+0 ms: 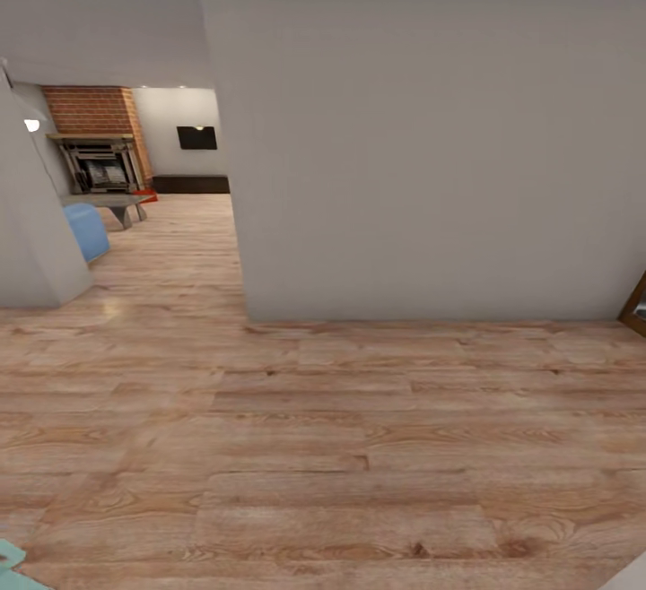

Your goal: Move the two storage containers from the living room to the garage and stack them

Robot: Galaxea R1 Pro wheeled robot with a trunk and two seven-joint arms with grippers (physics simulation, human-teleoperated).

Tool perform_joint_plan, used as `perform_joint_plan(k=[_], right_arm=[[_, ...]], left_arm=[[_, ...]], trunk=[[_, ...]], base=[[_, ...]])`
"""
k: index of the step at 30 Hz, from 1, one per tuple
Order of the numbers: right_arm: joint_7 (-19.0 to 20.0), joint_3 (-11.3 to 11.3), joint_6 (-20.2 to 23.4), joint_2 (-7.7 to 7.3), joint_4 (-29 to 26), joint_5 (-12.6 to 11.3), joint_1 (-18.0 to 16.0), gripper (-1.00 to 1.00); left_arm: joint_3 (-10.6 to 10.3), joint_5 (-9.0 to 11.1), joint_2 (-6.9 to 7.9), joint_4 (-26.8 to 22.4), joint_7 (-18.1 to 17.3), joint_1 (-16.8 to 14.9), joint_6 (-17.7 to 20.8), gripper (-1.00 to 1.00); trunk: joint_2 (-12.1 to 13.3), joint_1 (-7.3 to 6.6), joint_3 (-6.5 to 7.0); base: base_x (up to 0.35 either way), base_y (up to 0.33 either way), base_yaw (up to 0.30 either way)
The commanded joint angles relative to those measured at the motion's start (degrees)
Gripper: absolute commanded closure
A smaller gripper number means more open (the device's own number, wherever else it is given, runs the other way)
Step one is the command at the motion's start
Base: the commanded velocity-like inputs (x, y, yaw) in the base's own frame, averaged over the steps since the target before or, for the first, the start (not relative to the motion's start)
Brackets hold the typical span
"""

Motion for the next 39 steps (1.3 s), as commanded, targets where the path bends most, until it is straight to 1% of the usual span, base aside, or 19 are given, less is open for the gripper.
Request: perform_joint_plan(k=[1,20,39], right_arm=[[-0.05,0.48,-0.29,0.05,0.16,-0.51,-0.06,-1.00],[-0.04,0.49,-0.28,0.10,0.16,-0.45,-0.06,-1.00],[-0.10,0.49,-0.29,0.07,0.16,-0.42,-0.06,-1.00]], left_arm=[[-0.09,0.59,0.01,0.07,-0.22,-0.05,-0.16,-1.00],[-0.09,0.59,0.01,0.07,-0.22,-0.05,-0.13,-1.00],[-0.09,0.59,0.01,0.07,-0.22,-0.05,-0.16,-1.00]], trunk=[[-0.04,0.04,-0.07],[-0.04,0.04,-0.07],[-0.04,0.04,-0.07]], base=[[0.322,0.000,0.000],[0.322,0.000,0.006],[0.322,0.000,0.255]])
